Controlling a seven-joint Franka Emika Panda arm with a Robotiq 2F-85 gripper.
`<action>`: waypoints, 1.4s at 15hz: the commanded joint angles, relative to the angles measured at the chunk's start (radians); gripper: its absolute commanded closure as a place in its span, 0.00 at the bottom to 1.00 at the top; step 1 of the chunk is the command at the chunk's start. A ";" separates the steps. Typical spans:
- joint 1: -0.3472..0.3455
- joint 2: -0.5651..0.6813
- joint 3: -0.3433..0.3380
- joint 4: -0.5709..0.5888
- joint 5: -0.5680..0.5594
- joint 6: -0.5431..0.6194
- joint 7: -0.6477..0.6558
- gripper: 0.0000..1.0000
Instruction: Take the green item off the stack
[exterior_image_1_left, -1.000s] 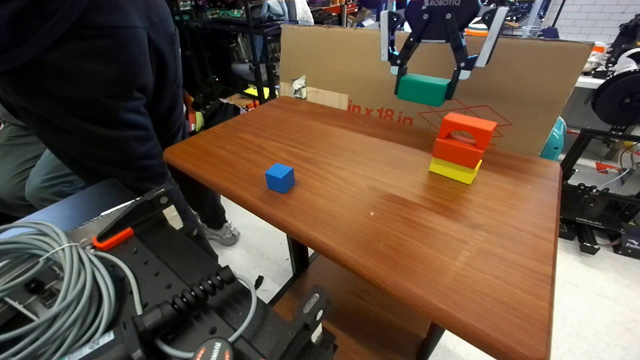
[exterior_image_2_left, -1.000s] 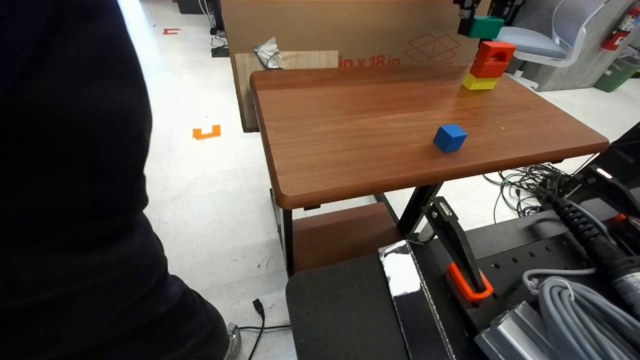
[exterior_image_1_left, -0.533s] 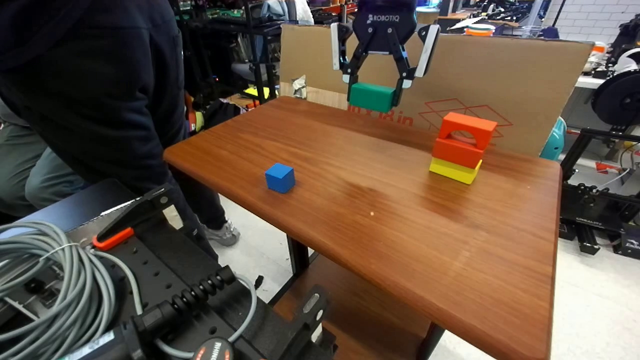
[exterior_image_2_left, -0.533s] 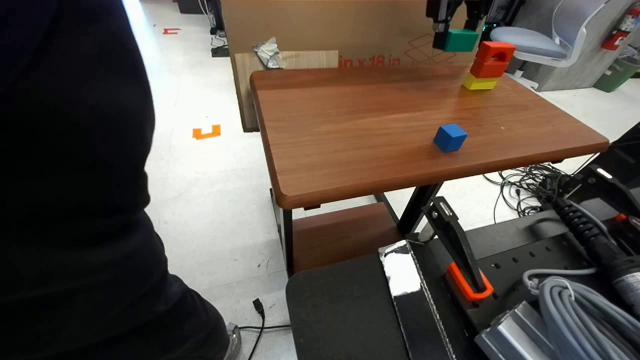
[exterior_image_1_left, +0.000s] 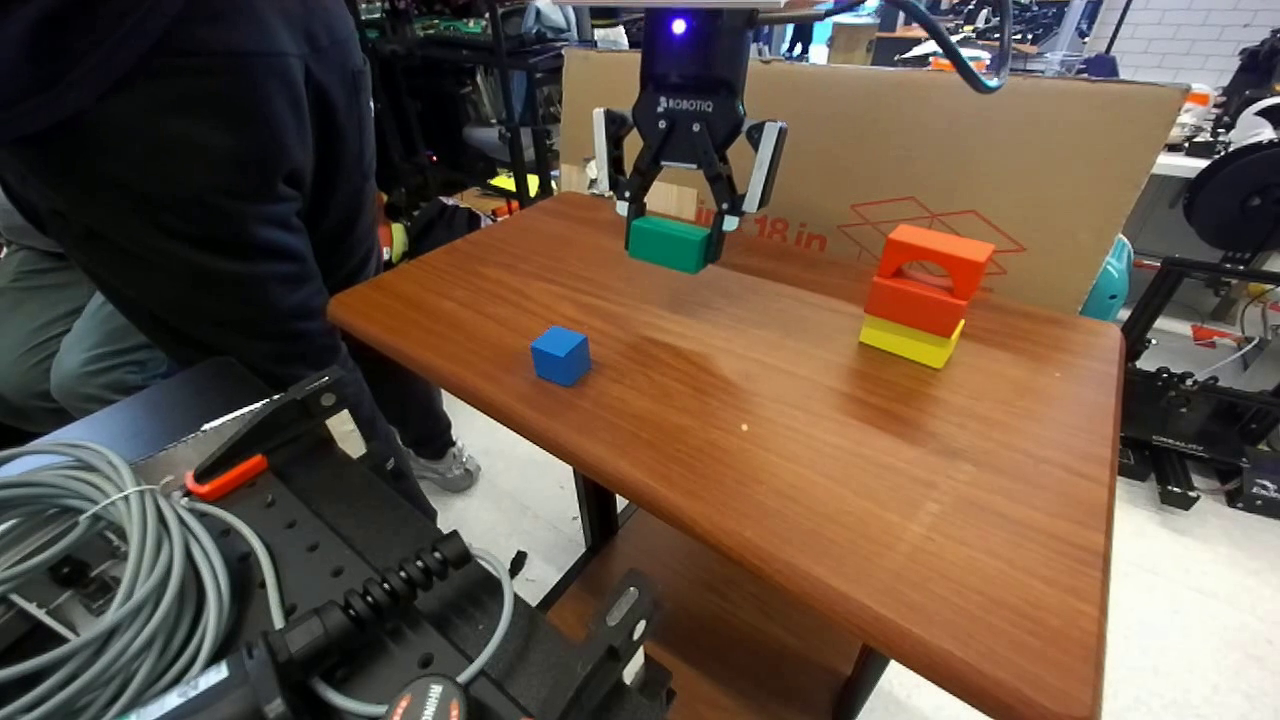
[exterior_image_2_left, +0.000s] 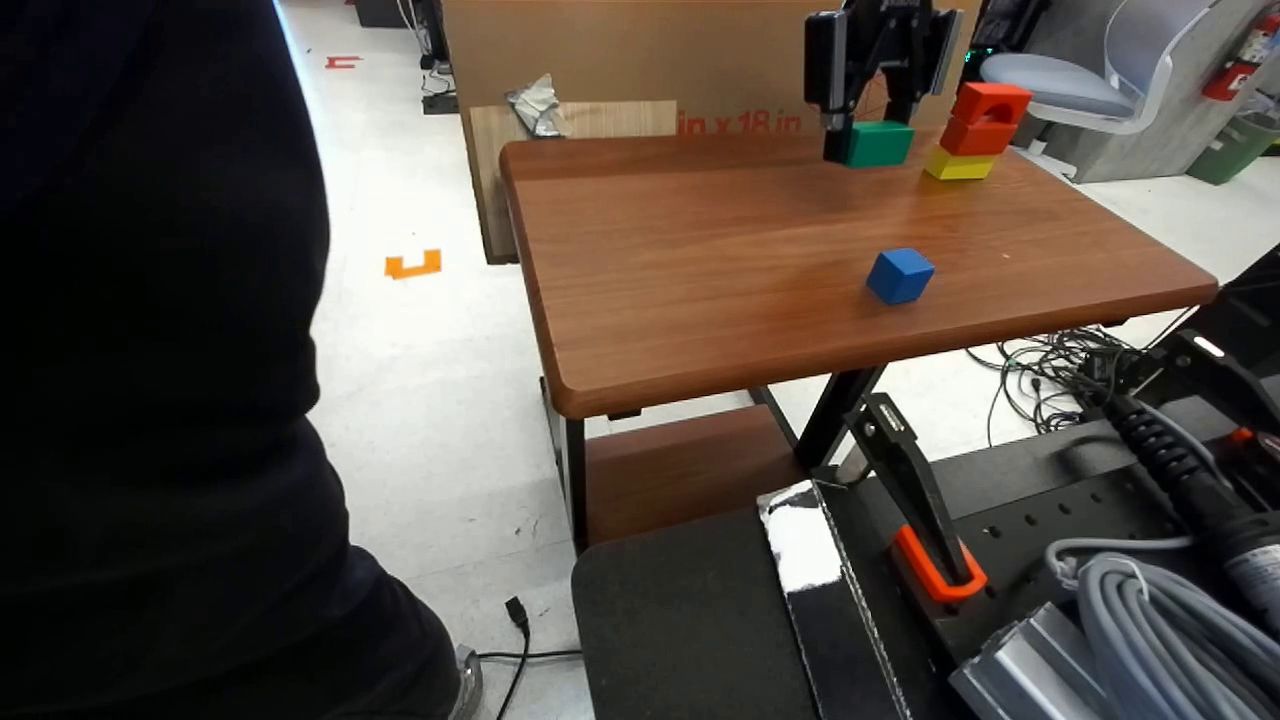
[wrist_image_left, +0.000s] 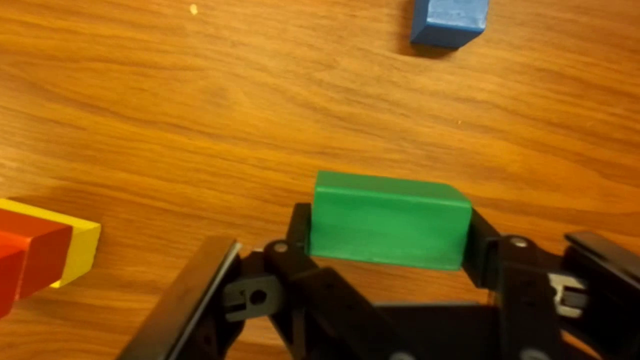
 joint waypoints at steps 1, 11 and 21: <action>0.017 0.054 0.004 0.024 -0.006 0.017 0.036 0.56; 0.027 0.105 0.007 0.036 -0.009 0.016 0.049 0.08; -0.050 -0.129 0.007 -0.082 -0.065 -0.114 -0.246 0.00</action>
